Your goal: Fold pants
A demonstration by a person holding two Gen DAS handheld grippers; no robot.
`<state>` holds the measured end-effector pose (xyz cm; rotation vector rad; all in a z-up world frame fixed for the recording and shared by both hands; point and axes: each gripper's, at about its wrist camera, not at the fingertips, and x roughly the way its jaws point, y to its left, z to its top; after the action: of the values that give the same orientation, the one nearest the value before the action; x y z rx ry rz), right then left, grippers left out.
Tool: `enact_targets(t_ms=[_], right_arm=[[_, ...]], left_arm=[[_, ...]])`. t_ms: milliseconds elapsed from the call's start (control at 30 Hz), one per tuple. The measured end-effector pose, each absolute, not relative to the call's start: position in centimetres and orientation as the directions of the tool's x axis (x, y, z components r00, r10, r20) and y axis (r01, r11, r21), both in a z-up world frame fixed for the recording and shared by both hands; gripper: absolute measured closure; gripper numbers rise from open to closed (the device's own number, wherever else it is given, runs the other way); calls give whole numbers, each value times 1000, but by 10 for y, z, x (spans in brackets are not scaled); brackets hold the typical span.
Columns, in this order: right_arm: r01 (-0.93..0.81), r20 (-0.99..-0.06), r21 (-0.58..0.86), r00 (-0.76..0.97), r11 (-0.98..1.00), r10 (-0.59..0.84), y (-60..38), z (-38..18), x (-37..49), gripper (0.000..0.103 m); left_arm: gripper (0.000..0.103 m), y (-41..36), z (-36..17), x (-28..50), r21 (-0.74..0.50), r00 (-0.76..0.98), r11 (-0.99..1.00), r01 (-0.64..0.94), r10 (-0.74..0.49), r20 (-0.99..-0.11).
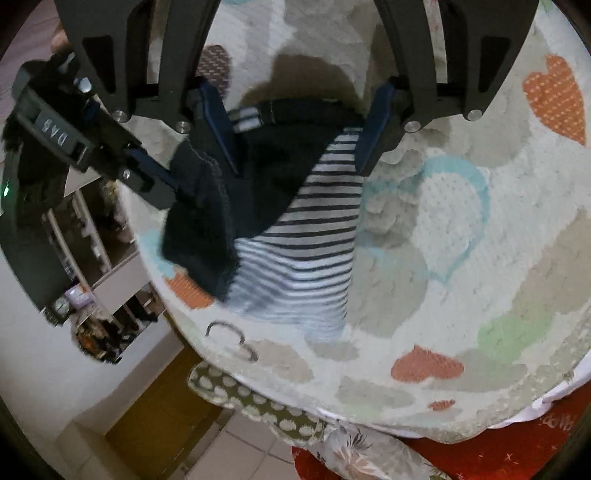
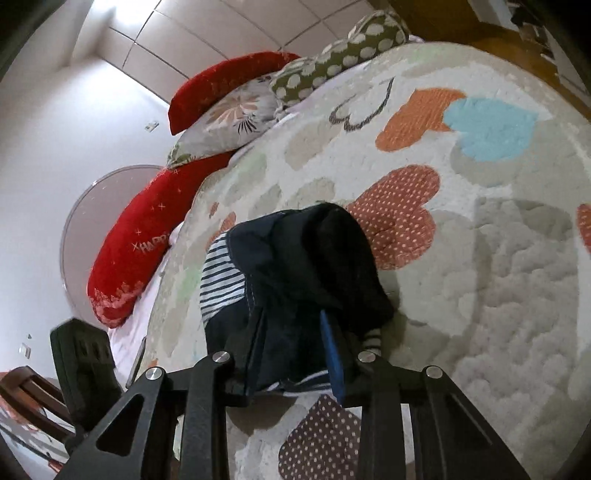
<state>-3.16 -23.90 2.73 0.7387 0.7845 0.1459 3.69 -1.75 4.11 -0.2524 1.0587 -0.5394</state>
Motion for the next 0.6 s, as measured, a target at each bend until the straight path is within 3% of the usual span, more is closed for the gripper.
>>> enact_targets(t_ms=[200,400,533,600], right_arm=[[190,-596,584,761,789,258,-243,53,-66,51],[244,-620,589,747,770,238,-240,37,-94,44],[176,-539,670,783,721,310,-249,59,-82,44],[89,-482,736,764,671,428,-252,70,-47,44]], left_arm=[[21,17,63,-7,-411,498,881,233,-471,-728],[20,37,53,-20,-421,478,891,171,-449,-755],[20,32,58,-18,-414,487,889,197,-455,-745],[20,21,55,-9,-410,484,886,214,-461,-744]])
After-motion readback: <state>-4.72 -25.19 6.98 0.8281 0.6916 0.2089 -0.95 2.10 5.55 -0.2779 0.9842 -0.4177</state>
